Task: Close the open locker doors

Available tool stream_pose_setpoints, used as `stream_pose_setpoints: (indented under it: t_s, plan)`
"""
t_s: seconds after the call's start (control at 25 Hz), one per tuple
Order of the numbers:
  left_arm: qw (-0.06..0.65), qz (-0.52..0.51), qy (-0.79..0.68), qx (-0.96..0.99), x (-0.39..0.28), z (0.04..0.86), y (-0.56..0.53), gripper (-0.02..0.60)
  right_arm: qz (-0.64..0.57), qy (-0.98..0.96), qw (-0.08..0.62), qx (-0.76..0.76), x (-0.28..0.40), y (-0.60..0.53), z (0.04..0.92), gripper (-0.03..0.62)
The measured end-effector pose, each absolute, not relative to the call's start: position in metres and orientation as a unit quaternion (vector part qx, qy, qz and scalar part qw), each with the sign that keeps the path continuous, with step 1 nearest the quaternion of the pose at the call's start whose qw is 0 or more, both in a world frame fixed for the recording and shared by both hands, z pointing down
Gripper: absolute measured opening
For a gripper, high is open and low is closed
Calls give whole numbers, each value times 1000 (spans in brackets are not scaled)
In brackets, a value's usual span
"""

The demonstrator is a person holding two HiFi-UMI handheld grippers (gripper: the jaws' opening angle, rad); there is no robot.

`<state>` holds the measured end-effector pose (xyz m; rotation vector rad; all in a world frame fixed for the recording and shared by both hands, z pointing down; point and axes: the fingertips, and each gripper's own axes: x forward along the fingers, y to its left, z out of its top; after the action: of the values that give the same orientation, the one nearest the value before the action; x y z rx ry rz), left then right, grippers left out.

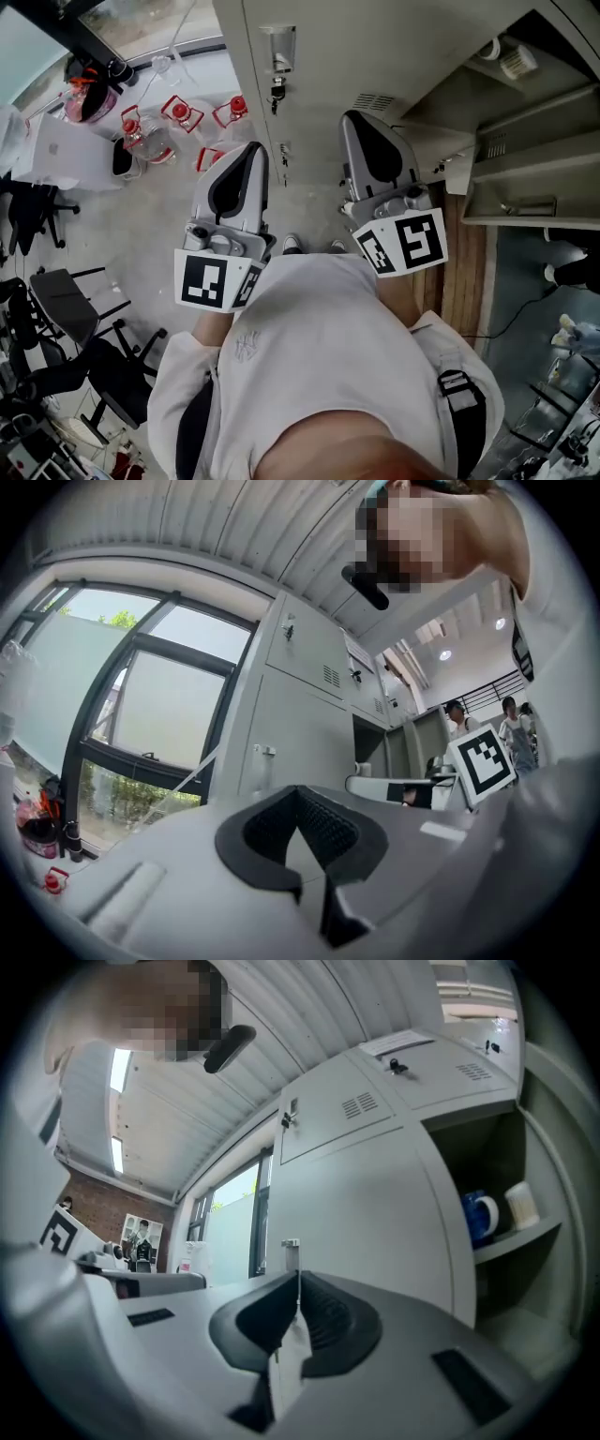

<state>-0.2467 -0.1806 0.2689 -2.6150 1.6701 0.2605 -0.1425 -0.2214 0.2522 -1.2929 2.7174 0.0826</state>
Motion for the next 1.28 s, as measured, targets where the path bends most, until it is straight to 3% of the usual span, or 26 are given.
stream_pose_setpoints:
  t_s: [0.92,1.28]
  plan:
    - [1,98,354,-930,31,250,-134,8,41,824,84,-559,131,-118,239,12]
    - [-6,94,324,-941,95,256,-118,8,37,810,68,-581,227,-104,254,12]
